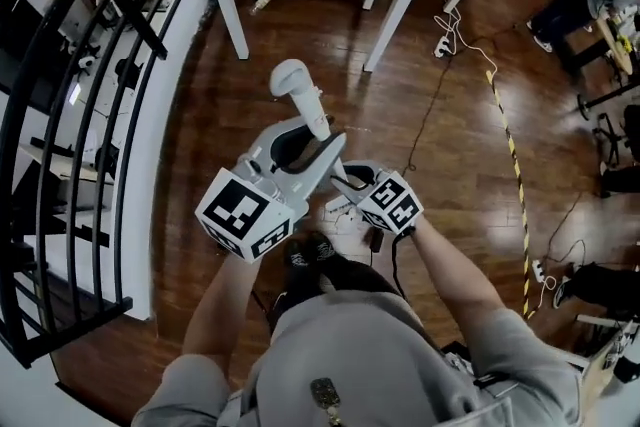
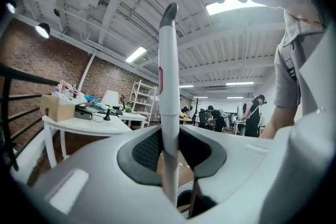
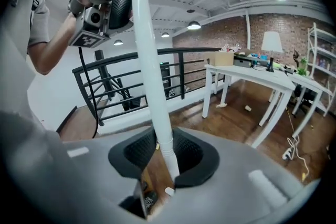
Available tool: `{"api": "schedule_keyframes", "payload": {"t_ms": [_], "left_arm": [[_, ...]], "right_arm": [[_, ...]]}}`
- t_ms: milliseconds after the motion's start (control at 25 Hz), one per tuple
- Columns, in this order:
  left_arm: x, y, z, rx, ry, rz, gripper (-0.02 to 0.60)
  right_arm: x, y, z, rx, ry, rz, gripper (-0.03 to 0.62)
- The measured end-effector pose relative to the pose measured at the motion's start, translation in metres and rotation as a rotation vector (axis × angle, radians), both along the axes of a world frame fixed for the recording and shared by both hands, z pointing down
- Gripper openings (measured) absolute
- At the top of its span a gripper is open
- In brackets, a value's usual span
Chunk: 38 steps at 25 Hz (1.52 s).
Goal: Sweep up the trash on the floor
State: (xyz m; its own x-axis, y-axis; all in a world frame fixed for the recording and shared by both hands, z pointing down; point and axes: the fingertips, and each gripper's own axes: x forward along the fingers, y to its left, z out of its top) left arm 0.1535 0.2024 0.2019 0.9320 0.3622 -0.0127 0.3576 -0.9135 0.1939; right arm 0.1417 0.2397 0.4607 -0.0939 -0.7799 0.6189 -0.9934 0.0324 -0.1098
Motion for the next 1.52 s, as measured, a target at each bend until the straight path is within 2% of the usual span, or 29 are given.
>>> {"api": "schedule_keyframes", "payload": {"t_ms": [160,400,520,760,880,1080,1160,1320,1520], "left_arm": [[0.009,0.023,0.026,-0.067,-0.032,0.060,0.089],[0.021,0.091,0.070,-0.074,-0.101,0.085,0.089],[0.019,0.116,0.102,-0.056,-0.163,0.048,0.089],[0.006,0.134,0.182,-0.039,-0.280,-0.121,0.088],[0.007,0.151,0.219,-0.026,-0.354,-0.135,0.087],[0.015,0.140,0.287,-0.049,-0.430,-0.200,0.087],[0.023,0.134,0.304,-0.051,-0.421,-0.211,0.087],[0.047,0.102,0.316,-0.044,-0.384,-0.236,0.087],[0.055,0.041,0.324,-0.042,-0.407,-0.259,0.087]], "right_arm": [[-0.003,0.039,0.022,-0.052,-0.040,0.062,0.095],[-0.006,0.110,0.064,-0.066,-0.102,0.103,0.097],[-0.018,0.136,0.093,-0.042,-0.146,0.087,0.097],[-0.024,0.163,0.169,-0.009,-0.164,0.017,0.101],[-0.021,0.179,0.203,-0.023,-0.180,-0.012,0.103],[-0.006,0.177,0.268,-0.048,-0.210,-0.038,0.109],[0.002,0.169,0.286,-0.041,-0.212,-0.048,0.107],[0.020,0.130,0.300,-0.027,-0.208,-0.050,0.104],[0.030,0.069,0.308,-0.027,-0.202,-0.062,0.106]]}}
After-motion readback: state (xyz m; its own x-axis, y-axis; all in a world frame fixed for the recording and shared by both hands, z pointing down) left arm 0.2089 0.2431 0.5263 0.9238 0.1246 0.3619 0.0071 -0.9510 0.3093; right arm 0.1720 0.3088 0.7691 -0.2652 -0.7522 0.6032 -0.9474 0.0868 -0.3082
